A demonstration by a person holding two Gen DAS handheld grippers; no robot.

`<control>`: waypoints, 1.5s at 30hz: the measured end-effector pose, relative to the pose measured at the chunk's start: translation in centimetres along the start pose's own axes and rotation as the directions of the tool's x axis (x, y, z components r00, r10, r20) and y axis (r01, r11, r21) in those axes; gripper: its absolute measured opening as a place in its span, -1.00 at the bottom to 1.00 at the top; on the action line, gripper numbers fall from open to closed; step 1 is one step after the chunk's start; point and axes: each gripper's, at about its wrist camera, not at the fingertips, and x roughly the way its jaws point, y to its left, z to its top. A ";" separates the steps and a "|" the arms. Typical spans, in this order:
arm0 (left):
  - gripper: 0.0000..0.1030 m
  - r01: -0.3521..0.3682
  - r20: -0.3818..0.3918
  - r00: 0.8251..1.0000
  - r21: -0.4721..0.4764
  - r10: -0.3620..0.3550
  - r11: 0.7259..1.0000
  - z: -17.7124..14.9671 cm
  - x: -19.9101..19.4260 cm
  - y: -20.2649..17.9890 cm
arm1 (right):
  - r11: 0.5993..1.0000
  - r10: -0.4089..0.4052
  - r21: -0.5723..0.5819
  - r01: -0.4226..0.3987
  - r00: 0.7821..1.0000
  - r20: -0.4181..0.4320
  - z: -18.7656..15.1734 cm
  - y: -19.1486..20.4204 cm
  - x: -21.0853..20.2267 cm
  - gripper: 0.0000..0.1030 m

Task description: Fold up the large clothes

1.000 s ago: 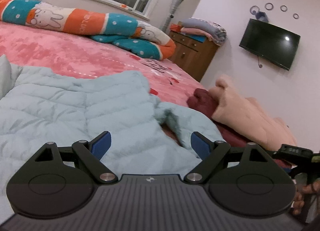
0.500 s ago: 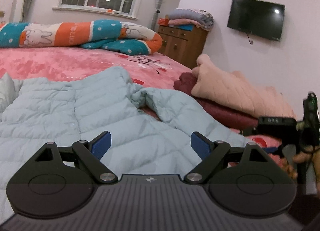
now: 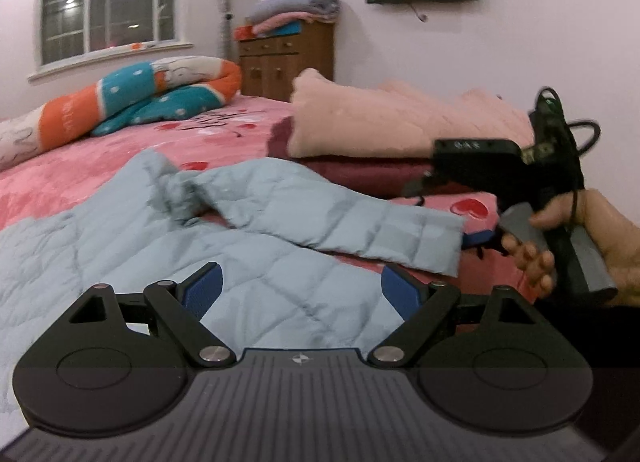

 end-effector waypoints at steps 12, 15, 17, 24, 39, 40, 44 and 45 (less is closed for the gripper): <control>1.00 0.082 -0.077 0.995 0.161 -0.070 0.983 1.2 5.2 -3.1 | 0.936 0.289 0.211 -0.282 0.957 -0.007 1.7 -3.0 -0.1 0.94; 1.00 0.099 -0.094 0.992 0.199 -0.082 0.975 0.9 6.6 -4.0 | 0.915 0.342 0.232 -0.331 0.940 -0.008 2.0 -3.1 0.1 0.95; 1.00 0.108 -0.110 0.990 0.222 -0.085 0.969 0.9 7.8 -4.5 | 0.894 0.391 0.240 -0.377 0.920 -0.009 2.2 -3.0 0.1 0.95; 1.00 0.134 -0.146 0.985 0.289 -0.095 0.948 0.6 10.3 -5.2 | 0.863 0.468 0.222 -0.455 0.884 -0.009 2.6 -2.1 0.3 0.97; -0.30 0.110 -0.168 0.984 0.324 -0.058 0.940 1.5 15.0 -7.1 | 0.853 0.473 0.260 -0.453 0.881 -0.016 3.2 -2.4 1.3 0.99; -0.42 0.102 -0.158 0.986 0.330 -0.051 0.939 1.6 15.2 -7.3 | 0.853 0.472 0.259 -0.453 0.881 -0.012 3.2 -2.5 1.2 0.99; -0.69 0.068 -0.114 0.993 0.291 -0.036 0.954 2.2 15.1 -6.9 | 0.858 0.458 0.233 -0.458 0.887 0.060 3.8 -3.0 -0.1 0.99; -0.73 0.061 -0.103 0.994 0.265 -0.035 0.962 2.6 14.9 -6.6 | 0.859 0.450 0.229 -0.458 0.889 0.087 4.0 -3.3 -0.5 0.99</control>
